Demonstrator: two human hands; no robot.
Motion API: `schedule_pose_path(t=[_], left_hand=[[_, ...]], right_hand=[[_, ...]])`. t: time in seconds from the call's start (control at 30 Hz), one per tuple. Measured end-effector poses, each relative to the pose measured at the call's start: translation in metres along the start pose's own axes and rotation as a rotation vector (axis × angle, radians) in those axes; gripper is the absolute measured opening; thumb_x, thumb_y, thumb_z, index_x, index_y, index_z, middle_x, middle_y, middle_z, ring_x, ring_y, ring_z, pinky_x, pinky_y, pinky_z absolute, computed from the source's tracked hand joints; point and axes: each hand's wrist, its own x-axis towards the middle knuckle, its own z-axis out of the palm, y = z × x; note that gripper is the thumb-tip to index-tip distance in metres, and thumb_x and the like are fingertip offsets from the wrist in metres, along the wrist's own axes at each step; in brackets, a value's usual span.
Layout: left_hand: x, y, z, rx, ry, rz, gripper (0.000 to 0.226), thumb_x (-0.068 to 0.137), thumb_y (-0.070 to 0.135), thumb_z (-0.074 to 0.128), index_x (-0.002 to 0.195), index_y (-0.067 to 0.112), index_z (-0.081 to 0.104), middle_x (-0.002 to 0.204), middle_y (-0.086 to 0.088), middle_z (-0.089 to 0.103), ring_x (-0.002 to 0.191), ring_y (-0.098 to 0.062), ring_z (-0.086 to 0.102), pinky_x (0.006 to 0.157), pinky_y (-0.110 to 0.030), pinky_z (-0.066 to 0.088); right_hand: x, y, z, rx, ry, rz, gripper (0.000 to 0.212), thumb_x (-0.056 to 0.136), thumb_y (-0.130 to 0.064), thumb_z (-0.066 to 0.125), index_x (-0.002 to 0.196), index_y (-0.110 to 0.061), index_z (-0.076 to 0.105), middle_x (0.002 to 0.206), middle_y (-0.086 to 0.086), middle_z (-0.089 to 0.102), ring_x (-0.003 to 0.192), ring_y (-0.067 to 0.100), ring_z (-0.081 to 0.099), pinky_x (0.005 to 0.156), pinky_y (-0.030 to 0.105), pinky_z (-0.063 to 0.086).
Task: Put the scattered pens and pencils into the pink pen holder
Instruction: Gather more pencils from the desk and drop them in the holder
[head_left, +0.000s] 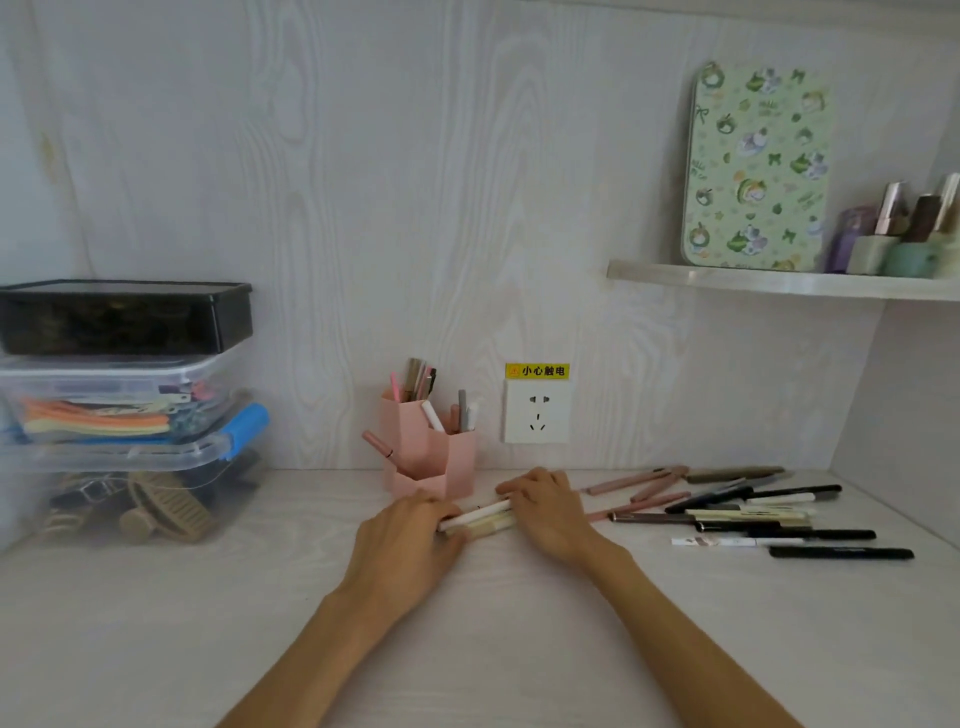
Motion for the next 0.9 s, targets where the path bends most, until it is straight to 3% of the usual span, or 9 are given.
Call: schedule_pose_path(t=[0.13,0.23,0.33,0.4,0.53,0.7,0.83,0.9], left_hand=[[-0.004,-0.007,-0.004,0.015,0.011,-0.046,0.025,0.088,0.047,0.053,0.111,0.04,0.063,0.104,0.015,0.065,0.099,-0.011,0.059,0.072,-0.026,0.045],[-0.002,-0.01,-0.009,-0.14,-0.041,-0.18,0.023,0.079,0.05,0.065,0.101,0.041,0.067,0.091,0.018,0.067,0.089,-0.005,0.061,0.066,-0.022,0.04],[0.001,-0.012,-0.008,-0.296,-0.102,-0.275,0.023,0.072,0.05,0.073,0.091,0.039,0.067,0.091,0.021,0.066,0.084,-0.001,0.06,0.07,-0.022,0.044],[0.001,-0.012,-0.007,-0.29,-0.098,-0.301,0.026,0.074,0.051,0.071,0.095,0.036,0.068,0.091,0.019,0.066,0.086,-0.004,0.06,0.071,-0.024,0.046],[0.0,-0.013,-0.007,-0.234,-0.119,-0.325,0.028,0.077,0.056,0.065,0.098,0.037,0.069,0.087,0.018,0.064,0.089,-0.01,0.059,0.069,-0.026,0.046],[0.002,-0.012,-0.011,-0.325,-0.132,-0.357,0.015,0.077,0.046,0.07,0.088,0.035,0.067,0.09,0.016,0.065,0.09,-0.01,0.06,0.071,-0.027,0.047],[-0.005,-0.011,-0.017,-0.309,0.115,-0.295,0.006,0.08,0.035,0.07,0.085,0.035,0.066,0.083,0.017,0.067,0.08,-0.005,0.061,0.061,-0.025,0.045],[-0.006,-0.007,-0.024,-0.347,0.295,-0.248,0.009,0.08,0.033,0.07,0.089,0.034,0.069,0.077,0.018,0.066,0.074,0.0,0.061,0.064,-0.028,0.051]], right_hand=[[0.001,0.0,0.004,-0.073,-0.034,-0.03,0.031,0.092,-0.024,0.04,0.121,-0.024,0.053,0.128,0.001,0.046,0.126,0.02,0.03,0.105,0.039,0.024],[0.001,-0.004,0.0,-0.053,-0.024,-0.003,0.03,0.088,-0.02,0.042,0.117,-0.02,0.052,0.124,0.002,0.049,0.123,0.023,0.032,0.102,0.039,0.025],[0.001,-0.007,0.003,-0.07,0.065,0.013,0.027,0.085,-0.016,0.047,0.111,-0.017,0.053,0.12,0.002,0.054,0.121,0.024,0.035,0.103,0.04,0.025],[0.0,-0.007,0.003,-0.065,0.159,0.017,0.025,0.082,-0.012,0.05,0.106,-0.017,0.055,0.114,0.001,0.059,0.117,0.024,0.04,0.102,0.04,0.029],[-0.004,-0.003,-0.005,0.102,0.339,0.003,0.017,0.081,-0.004,0.056,0.088,-0.018,0.062,0.095,-0.001,0.067,0.101,0.021,0.054,0.081,0.037,0.048],[-0.011,-0.007,-0.003,0.031,0.3,-0.089,0.024,0.08,-0.009,0.056,0.091,-0.026,0.068,0.096,-0.006,0.071,0.096,0.016,0.06,0.074,0.028,0.045],[-0.011,-0.017,0.003,0.054,0.35,-0.138,0.026,0.083,-0.016,0.059,0.107,-0.025,0.057,0.103,-0.008,0.07,0.094,0.013,0.065,0.076,0.029,0.049],[-0.011,-0.018,0.004,0.045,0.4,-0.155,0.017,0.086,-0.018,0.06,0.102,-0.02,0.054,0.099,-0.005,0.071,0.089,0.017,0.067,0.071,0.03,0.049]])
